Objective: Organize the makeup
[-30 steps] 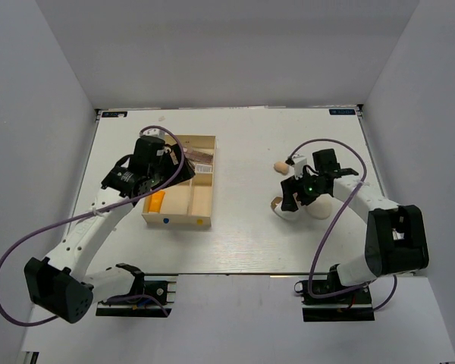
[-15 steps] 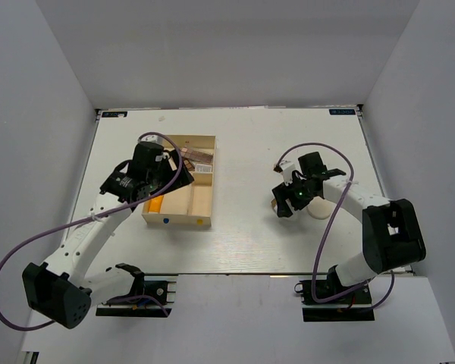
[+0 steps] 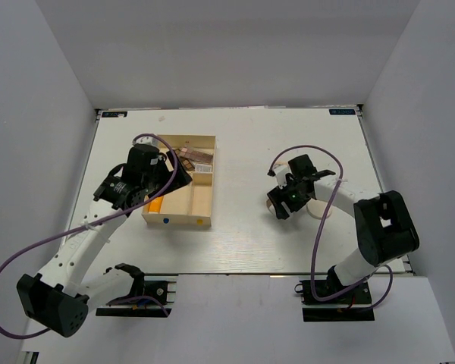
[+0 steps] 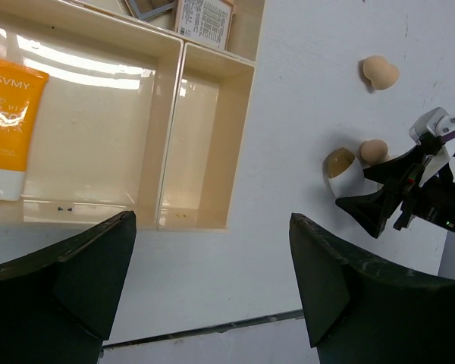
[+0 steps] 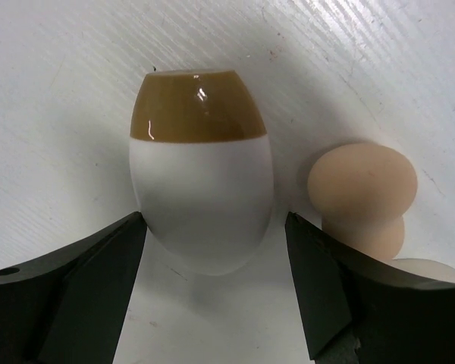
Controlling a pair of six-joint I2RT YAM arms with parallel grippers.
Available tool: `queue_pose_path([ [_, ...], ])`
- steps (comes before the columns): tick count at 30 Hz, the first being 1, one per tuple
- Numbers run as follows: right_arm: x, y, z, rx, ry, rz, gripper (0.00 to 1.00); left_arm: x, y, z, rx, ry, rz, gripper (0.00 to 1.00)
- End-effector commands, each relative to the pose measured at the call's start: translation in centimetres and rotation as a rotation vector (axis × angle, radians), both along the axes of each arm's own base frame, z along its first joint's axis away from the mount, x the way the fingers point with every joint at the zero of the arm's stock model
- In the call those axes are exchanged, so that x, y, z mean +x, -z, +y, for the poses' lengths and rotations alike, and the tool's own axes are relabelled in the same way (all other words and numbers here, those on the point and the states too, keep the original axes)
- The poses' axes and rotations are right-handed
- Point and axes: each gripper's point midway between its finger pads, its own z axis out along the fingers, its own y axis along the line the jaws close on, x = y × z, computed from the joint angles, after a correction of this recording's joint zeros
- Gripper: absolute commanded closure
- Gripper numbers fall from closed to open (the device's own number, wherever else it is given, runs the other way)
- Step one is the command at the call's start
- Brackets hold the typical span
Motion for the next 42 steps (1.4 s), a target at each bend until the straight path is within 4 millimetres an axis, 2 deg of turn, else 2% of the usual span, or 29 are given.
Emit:
queue_pose_path([
  [1, 1.4, -0.4, 0.6, -0.011, 0.021, -0.055, 0.2, -0.5, -1.1, 0.1, -0.018, -0.003, -0.023, 0.08],
  [7, 1.6, -0.3, 1.6, -0.023, 0.009, -0.058, 0.17, -0.6, -1.2, 0.3, -0.017, -0.009, -0.023, 0.08],
  [8, 1.7, -0.2, 1.6, -0.028, 0.009, -0.06, 0.12, -0.7, -1.3, 0.3, -0.018, -0.01, -0.024, 0.08],
  [13, 1.9, 0.5, 1.9, -0.053, -0.003, -0.068, 0.12, -0.7, -1.2, 0.4, -0.015, -0.013, -0.022, 0.08],
  [16, 2.1, 0.8, 1.9, -0.08, -0.004, -0.08, 0.17, -0.6, -1.2, 0.4, -0.014, -0.014, -0.023, 0.08],
  [17, 2.2, 0.8, 2.0, -0.085, -0.008, -0.087, 0.23, -0.6, -1.3, 0.3, -0.016, -0.014, -0.026, 0.08],
  [19, 2.0, 0.9, 1.9, -0.099, -0.017, -0.091, 0.29, -0.6, -1.6, 0.4, -0.017, -0.015, -0.03, 0.08],
  [20, 2.0, 0.9, 1.8, -0.102, -0.023, -0.095, 0.39, -0.6, -1.9, 0.4, -0.02, -0.015, -0.037, 0.08],
  [22, 1.8, 0.8, 1.6, -0.105, -0.044, -0.101, 0.5, -0.4, -3.2, 0.0, -0.043, -0.004, -0.067, 0.08],
  [23, 1.8, 0.6, 1.8, -0.097, -0.061, -0.108, 0.67, -0.2, -4.0, -0.2, -0.057, 0.002, -0.092, 0.08],
  [26, 1.5, -0.8, 2.7, -0.052, -0.144, -0.117, 0.89, 0.1, -7.1, -0.9, -0.112, 0.034, -0.18, 0.08],
  [27, 2.1, -2.1, 3.4, -0.025, -0.19, -0.145, 0.92, 0.2, -8.4, -1.0, -0.122, 0.039, -0.22, 0.08],
  [29, 1.7, -3.6, 4.9, 0.04, -0.265, -0.132, 1.0, 0.0, -10.4, -2.0, -0.174, 0.094, -0.273, 0.08],
  [30, 1.8, -4.5, 5.5, 0.068, -0.298, -0.137, 1.0, 0.0, -11.3, -2.2, -0.185, 0.109, -0.298, 0.08],
  [31, 2.6, -6.6, 7.2, 0.126, -0.357, -0.173, 1.0, -0.2, -12.3, -2.6, -0.209, 0.133, -0.321, 0.08],
  [33, 2.6, -8.0, 8.7, 0.174, -0.416, -0.164, 1.0, -0.3, -14.3, -3.1, -0.246, 0.161, -0.379, 0.08],
  [35, 4.1, -13.1, 12.8, 0.308, -0.503, -0.234, 1.0, -0.7, -16.5, -3.7, -0.291, 0.2, -0.442, 0.08],
  [36, 3.8, -12.5, 13.1, 0.325, -0.512, -0.203, 1.0, -0.7, -16.9, -3.9, -0.301, 0.211, -0.455, 0.08],
  [37, 4.4, -15.2, 15.3, 0.373, -0.546, -0.251, 1.0, -0.9, -18.0, -4.1, -0.318, 0.225, -0.492, 0.08],
  [38, 4.7, -15.2, 16.4, 0.392, -0.556, -0.237, 1.0, -1.2, -18.4, -4.3, -0.331, 0.24, -0.504, 0.08],
  [39, 5.0, -16.1, 17.7, 0.428, -0.573, -0.242, 1.0, -1.4, -19.0, -4.3, -0.34, 0.246, -0.524, 0.08],
  [40, 4.2, -16.6, 19.7, 0.461, -0.593, -0.219, 1.0, -1.5, -19.8, -4.3, -0.352, 0.255, -0.553, 0.09],
  [41, 5.4, -17.8, 21.7, 0.495, -0.602, -0.236, 1.0, -1.8, -20.1, -4.4, -0.359, 0.267, -0.565, 0.08],
  [42, 5.6, -18.3, 22.9, 0.531, -0.61, -0.225, 1.0, -2.0, -20.5, -4.4, -0.363, 0.273, -0.58, 0.08],
])
